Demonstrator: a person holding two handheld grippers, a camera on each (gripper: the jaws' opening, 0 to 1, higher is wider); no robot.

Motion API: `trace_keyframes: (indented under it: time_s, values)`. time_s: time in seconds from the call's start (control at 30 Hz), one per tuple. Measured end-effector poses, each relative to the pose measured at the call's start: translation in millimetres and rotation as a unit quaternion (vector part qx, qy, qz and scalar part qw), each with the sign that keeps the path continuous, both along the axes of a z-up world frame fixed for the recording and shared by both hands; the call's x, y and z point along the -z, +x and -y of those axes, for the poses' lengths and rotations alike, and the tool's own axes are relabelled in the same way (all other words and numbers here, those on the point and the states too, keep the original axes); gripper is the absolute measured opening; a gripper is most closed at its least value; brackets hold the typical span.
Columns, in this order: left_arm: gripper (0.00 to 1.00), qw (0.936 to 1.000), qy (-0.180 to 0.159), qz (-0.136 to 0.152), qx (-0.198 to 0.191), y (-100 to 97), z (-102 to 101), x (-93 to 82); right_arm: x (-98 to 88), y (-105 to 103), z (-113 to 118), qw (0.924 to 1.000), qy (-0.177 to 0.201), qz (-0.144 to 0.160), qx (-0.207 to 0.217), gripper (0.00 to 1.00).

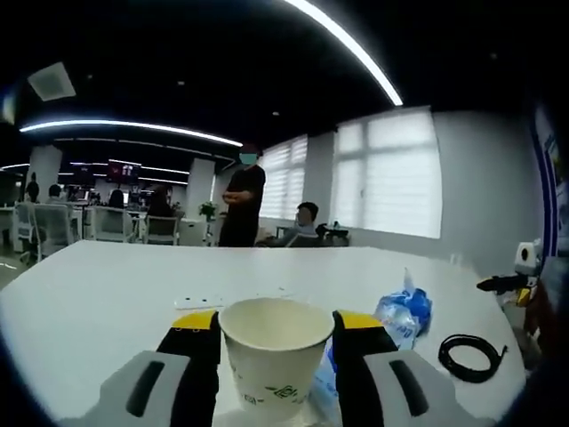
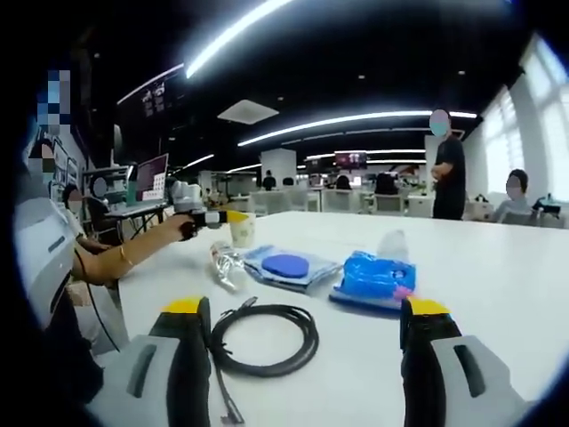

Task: Arrange the tabletop items into an orderly group along one side of the table until the central work area is clear of visible clutter.

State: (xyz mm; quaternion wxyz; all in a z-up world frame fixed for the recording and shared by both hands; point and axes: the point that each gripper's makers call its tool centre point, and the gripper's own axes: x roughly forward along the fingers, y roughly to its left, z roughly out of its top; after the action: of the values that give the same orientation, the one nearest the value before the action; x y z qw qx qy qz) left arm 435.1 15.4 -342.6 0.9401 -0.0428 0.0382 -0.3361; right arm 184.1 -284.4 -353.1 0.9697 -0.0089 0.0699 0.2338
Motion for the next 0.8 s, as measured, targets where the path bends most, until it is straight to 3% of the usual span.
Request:
trace_keyframes:
  time_s: [0.7, 0.8]
  values:
    - [0.50, 0.9998, 0.003, -0.020, 0.001, 7.4, 5.7, 20.2, 8.0, 4.9, 1.9, 0.9999, 0.007, -0.008, 0.004, 0.84]
    - [0.50, 0.9997, 0.015, -0.019, 0.003, 6.3, 8.1, 26.2, 10.1, 6.5, -0.4, 0.9999, 0.010, -0.011, 0.000, 0.84]
